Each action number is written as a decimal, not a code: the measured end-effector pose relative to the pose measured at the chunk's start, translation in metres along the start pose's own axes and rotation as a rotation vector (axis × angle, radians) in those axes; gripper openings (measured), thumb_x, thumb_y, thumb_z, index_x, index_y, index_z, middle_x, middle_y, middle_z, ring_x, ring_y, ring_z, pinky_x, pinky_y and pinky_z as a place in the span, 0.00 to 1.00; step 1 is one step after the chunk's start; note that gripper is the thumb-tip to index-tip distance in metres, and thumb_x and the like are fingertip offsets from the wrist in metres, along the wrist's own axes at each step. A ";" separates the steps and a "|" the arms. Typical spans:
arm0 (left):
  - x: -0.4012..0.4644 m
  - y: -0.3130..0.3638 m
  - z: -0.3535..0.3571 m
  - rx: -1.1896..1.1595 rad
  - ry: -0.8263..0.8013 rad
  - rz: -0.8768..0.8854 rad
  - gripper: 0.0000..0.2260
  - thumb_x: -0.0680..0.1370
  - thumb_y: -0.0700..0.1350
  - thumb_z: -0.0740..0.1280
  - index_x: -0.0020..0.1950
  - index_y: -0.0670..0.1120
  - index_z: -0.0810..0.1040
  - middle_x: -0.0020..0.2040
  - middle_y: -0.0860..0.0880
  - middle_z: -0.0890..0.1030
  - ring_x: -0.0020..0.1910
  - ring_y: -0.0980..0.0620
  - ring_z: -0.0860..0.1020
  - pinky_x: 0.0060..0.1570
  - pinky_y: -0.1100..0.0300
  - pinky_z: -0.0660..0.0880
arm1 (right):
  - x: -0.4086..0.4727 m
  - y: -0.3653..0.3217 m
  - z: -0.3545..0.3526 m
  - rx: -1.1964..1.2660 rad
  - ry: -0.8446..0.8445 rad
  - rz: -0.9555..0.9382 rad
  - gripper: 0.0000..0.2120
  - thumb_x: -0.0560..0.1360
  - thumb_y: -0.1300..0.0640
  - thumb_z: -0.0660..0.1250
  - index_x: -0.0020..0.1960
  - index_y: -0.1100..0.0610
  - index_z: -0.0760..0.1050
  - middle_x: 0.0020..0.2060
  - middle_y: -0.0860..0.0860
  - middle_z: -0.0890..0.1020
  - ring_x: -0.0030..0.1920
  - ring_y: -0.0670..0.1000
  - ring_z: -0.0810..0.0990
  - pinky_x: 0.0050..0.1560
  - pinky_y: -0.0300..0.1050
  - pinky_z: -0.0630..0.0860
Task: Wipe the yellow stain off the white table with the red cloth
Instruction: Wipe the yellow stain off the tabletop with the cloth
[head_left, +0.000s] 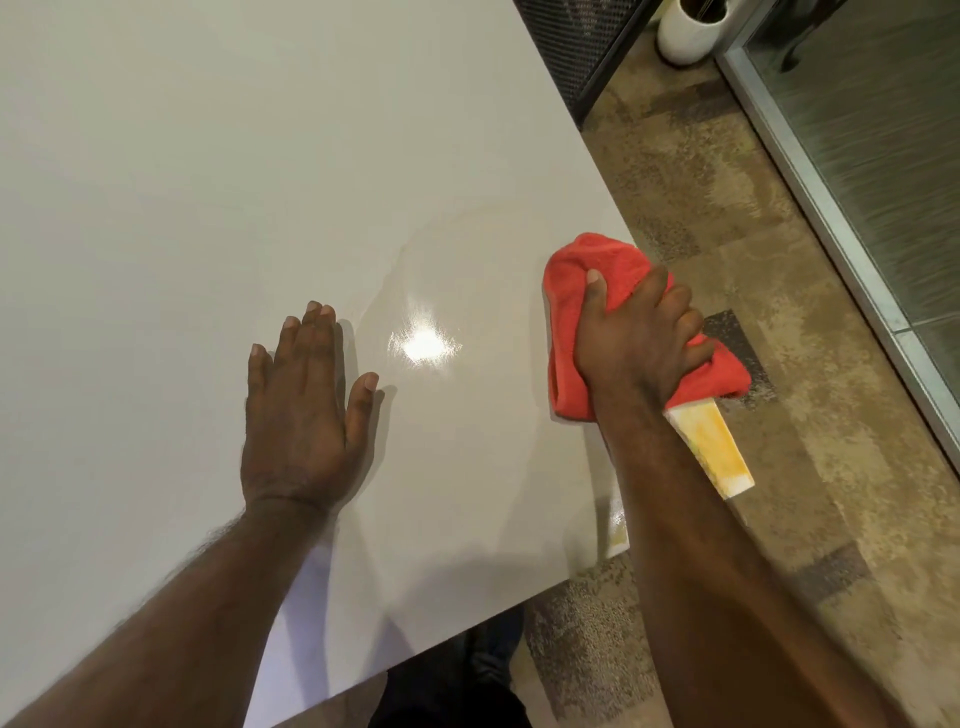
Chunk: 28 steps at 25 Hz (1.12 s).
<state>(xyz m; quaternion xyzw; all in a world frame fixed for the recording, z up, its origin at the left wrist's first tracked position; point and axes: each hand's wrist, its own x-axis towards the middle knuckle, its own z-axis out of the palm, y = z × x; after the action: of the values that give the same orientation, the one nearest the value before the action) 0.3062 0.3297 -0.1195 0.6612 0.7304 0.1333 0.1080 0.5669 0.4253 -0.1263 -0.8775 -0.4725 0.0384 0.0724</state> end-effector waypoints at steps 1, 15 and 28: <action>0.000 0.000 0.000 0.001 0.000 -0.001 0.30 0.81 0.56 0.49 0.79 0.42 0.58 0.79 0.45 0.60 0.78 0.45 0.57 0.77 0.47 0.47 | -0.009 0.006 -0.001 -0.004 -0.010 -0.009 0.37 0.78 0.33 0.50 0.76 0.57 0.58 0.73 0.59 0.66 0.72 0.62 0.64 0.70 0.67 0.55; 0.000 0.001 -0.001 0.010 -0.012 0.001 0.30 0.81 0.56 0.50 0.79 0.42 0.57 0.79 0.44 0.60 0.78 0.44 0.57 0.77 0.47 0.47 | -0.104 -0.032 -0.001 0.044 -0.115 -0.329 0.40 0.78 0.32 0.45 0.80 0.57 0.48 0.80 0.58 0.49 0.79 0.61 0.43 0.74 0.67 0.39; 0.000 -0.006 0.008 -0.008 0.034 0.006 0.28 0.82 0.58 0.47 0.80 0.46 0.51 0.80 0.46 0.58 0.79 0.47 0.55 0.77 0.48 0.46 | -0.049 -0.141 0.012 0.083 -0.201 -0.249 0.60 0.63 0.17 0.49 0.80 0.60 0.46 0.79 0.61 0.46 0.78 0.66 0.39 0.69 0.76 0.38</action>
<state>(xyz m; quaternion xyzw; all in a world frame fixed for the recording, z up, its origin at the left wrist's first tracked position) 0.3032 0.3295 -0.1294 0.6605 0.7296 0.1478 0.0977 0.4222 0.4626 -0.1150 -0.8003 -0.5802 0.1362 0.0653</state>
